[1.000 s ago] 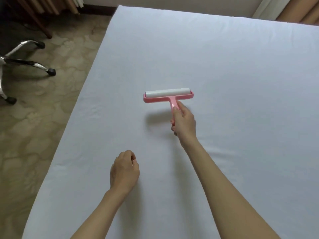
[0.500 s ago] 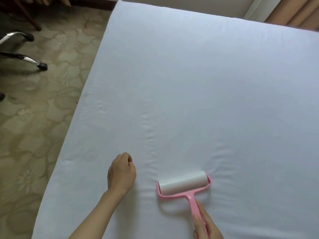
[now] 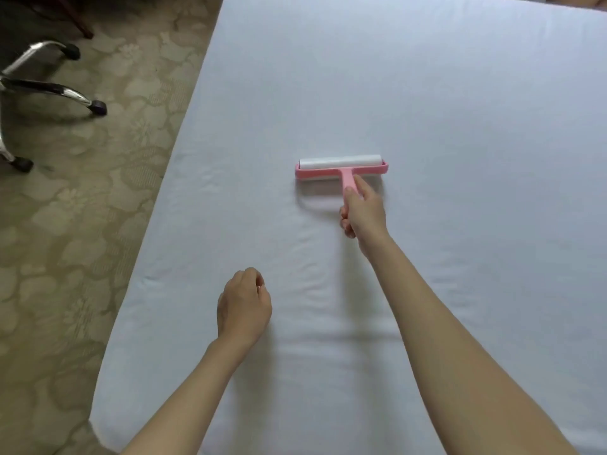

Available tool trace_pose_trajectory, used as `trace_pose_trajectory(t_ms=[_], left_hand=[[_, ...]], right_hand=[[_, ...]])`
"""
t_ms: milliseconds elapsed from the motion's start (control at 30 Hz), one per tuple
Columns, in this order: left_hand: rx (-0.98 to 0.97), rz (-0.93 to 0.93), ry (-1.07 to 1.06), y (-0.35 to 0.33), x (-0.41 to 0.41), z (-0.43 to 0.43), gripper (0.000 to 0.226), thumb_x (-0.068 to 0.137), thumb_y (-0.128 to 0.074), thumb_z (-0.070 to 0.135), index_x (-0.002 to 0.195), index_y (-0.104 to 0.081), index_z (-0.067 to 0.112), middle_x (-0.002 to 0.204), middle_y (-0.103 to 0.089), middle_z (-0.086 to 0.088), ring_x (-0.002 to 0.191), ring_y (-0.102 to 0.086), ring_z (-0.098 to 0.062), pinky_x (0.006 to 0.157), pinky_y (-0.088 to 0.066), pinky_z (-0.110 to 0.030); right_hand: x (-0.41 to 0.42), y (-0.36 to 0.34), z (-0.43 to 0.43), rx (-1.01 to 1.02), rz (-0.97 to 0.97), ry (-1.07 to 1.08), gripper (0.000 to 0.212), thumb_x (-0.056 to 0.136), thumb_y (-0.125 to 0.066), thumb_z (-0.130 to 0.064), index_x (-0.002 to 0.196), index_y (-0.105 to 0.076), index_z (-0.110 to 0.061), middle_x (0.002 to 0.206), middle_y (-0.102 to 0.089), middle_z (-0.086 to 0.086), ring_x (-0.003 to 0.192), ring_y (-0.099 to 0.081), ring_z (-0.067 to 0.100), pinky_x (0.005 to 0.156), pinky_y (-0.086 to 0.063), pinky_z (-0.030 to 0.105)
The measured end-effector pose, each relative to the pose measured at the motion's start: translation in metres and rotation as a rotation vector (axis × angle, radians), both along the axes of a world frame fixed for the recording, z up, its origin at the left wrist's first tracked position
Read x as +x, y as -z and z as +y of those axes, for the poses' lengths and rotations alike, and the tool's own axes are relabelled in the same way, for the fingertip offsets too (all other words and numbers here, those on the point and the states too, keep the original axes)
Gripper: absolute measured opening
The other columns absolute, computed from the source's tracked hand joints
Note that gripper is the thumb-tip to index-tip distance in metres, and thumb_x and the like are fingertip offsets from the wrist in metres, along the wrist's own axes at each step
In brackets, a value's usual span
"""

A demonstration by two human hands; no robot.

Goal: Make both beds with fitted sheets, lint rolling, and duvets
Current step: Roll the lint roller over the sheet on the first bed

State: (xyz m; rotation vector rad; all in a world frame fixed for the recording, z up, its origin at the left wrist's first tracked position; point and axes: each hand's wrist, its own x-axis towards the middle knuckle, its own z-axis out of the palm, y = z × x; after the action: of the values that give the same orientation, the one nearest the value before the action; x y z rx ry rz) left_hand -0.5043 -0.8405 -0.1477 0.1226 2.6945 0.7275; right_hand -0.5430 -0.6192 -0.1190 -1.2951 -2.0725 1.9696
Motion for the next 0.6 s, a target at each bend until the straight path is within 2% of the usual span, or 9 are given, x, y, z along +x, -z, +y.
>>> trace_pose_trajectory(t_ms=[67, 167, 300, 333, 400, 500, 600], left_hand=[[-0.02, -0.008, -0.006, 0.001, 0.001, -0.007, 0.007, 0.087, -0.047, 0.006, 0.084, -0.052, 0.009, 0.083, -0.054, -0.002, 0.079, -0.052, -0.023, 0.067, -0.046, -0.036], [-0.033, -0.019, -0.012, 0.002, 0.004, -0.015, 0.007, 0.087, -0.046, 0.006, 0.084, -0.053, 0.008, 0.083, -0.054, -0.003, 0.079, -0.052, -0.024, 0.066, -0.044, -0.036], [-0.029, -0.047, -0.005, 0.003, 0.015, -0.018, 0.008, 0.087, -0.046, 0.006, 0.083, -0.053, 0.009, 0.083, -0.054, -0.003, 0.078, -0.052, -0.023, 0.067, -0.046, -0.037], [-0.025, -0.053, 0.0, 0.004, 0.02, -0.019, 0.008, 0.087, -0.046, 0.006, 0.083, -0.053, 0.009, 0.083, -0.053, -0.002, 0.077, -0.052, -0.023, 0.067, -0.047, -0.038], [-0.014, -0.065, 0.014, 0.005, 0.029, -0.019, 0.008, 0.088, -0.047, 0.005, 0.083, -0.053, 0.009, 0.082, -0.053, -0.002, 0.077, -0.053, -0.023, 0.067, -0.047, -0.038], [-0.002, -0.083, 0.028, 0.005, 0.039, -0.02, 0.009, 0.088, -0.047, 0.005, 0.083, -0.053, 0.01, 0.082, -0.054, -0.001, 0.076, -0.052, -0.022, 0.066, -0.046, -0.037], [0.01, -0.077, -0.019, 0.005, 0.043, -0.03, 0.009, 0.088, -0.048, 0.005, 0.083, -0.053, 0.01, 0.081, -0.054, -0.002, 0.074, -0.051, -0.021, 0.064, -0.044, -0.035]], right_hand=[[0.017, 0.01, -0.007, 0.001, -0.026, -0.021, 0.043, 0.098, -0.04, -0.025, 0.139, -0.042, -0.036, 0.063, -0.047, -0.002, 0.042, -0.038, 0.011, 0.037, -0.031, 0.018], [0.076, 0.017, -0.028, 0.13, -0.052, -0.034, 0.042, 0.097, -0.044, -0.029, 0.138, -0.045, -0.04, 0.061, -0.049, -0.01, 0.041, -0.041, 0.006, 0.046, -0.036, 0.023], [0.195, 0.009, -0.067, 0.112, -0.132, -0.012, 0.04, 0.094, -0.047, -0.036, 0.131, -0.048, -0.05, 0.066, -0.048, -0.018, 0.058, -0.043, 0.003, 0.062, -0.04, 0.028], [0.223, 0.003, -0.076, 0.095, -0.159, 0.004, 0.038, 0.094, -0.049, -0.035, 0.127, -0.05, -0.054, 0.064, -0.049, -0.016, 0.057, -0.042, 0.004, 0.061, -0.04, 0.027], [0.266, -0.014, -0.088, 0.045, -0.208, 0.076, 0.04, 0.094, -0.055, -0.022, 0.116, -0.059, -0.055, 0.051, -0.045, -0.005, 0.048, -0.038, 0.011, 0.05, -0.036, 0.023], [0.297, -0.034, -0.098, -0.011, -0.217, 0.245, 0.043, 0.09, -0.058, -0.003, 0.102, -0.072, -0.041, 0.046, -0.036, 0.007, 0.043, -0.032, 0.016, 0.043, -0.028, 0.018], [0.281, -0.04, -0.105, -0.042, -0.166, 0.324, 0.038, 0.089, -0.06, -0.006, 0.105, -0.071, -0.038, 0.046, -0.035, 0.006, 0.043, -0.032, 0.017, 0.041, -0.028, 0.018]])
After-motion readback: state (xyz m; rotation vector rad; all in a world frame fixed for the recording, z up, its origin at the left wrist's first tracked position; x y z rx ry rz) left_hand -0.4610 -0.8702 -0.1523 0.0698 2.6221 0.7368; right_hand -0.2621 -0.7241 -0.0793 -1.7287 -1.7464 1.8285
